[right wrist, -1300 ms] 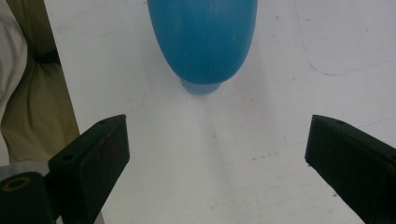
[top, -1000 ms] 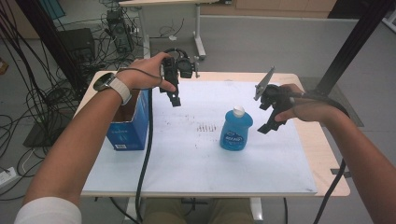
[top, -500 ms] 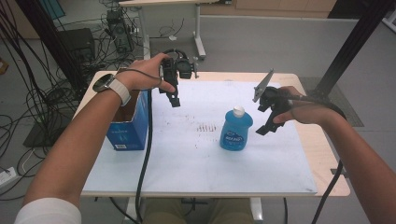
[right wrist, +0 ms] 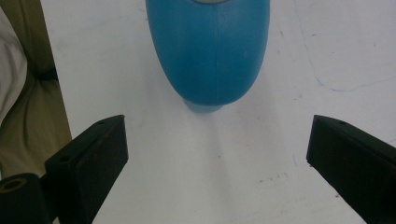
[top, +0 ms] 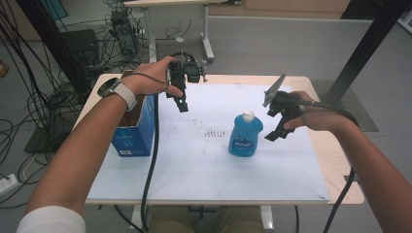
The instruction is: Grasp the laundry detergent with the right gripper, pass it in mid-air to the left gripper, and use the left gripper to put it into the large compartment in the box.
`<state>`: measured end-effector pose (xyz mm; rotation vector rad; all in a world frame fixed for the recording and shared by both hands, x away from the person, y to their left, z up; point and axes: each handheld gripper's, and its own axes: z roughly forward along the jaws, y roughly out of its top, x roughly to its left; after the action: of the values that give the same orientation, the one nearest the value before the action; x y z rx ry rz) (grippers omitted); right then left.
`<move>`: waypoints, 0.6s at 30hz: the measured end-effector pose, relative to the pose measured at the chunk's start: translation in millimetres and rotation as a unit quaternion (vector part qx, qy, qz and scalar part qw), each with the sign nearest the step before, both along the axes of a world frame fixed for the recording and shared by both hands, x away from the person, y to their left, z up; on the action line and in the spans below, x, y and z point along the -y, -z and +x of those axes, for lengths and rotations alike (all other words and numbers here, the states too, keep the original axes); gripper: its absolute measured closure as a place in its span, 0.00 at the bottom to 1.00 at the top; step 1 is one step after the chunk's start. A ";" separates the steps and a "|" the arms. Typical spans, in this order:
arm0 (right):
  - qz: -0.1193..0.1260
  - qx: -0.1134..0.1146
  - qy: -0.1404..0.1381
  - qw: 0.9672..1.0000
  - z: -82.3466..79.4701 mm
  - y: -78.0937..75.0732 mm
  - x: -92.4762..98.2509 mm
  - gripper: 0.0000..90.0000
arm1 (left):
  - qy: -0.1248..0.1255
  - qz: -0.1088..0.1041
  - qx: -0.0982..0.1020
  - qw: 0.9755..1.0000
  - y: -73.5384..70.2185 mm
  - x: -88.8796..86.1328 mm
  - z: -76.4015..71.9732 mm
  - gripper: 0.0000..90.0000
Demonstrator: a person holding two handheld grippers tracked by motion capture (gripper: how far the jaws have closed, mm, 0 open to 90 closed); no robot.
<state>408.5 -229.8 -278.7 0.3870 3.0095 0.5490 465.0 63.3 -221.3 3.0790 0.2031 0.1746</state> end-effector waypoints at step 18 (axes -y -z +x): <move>0.032 0.002 0.002 0.999 -0.4 14.1 3.1 0.06 | 0.000 -0.002 -0.001 1.000 3.7 0.7 1.1 0.13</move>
<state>408.2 -232.9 -292.8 0.3962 2.9929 0.6449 466.0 62.5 -224.9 3.0759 0.2025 0.1702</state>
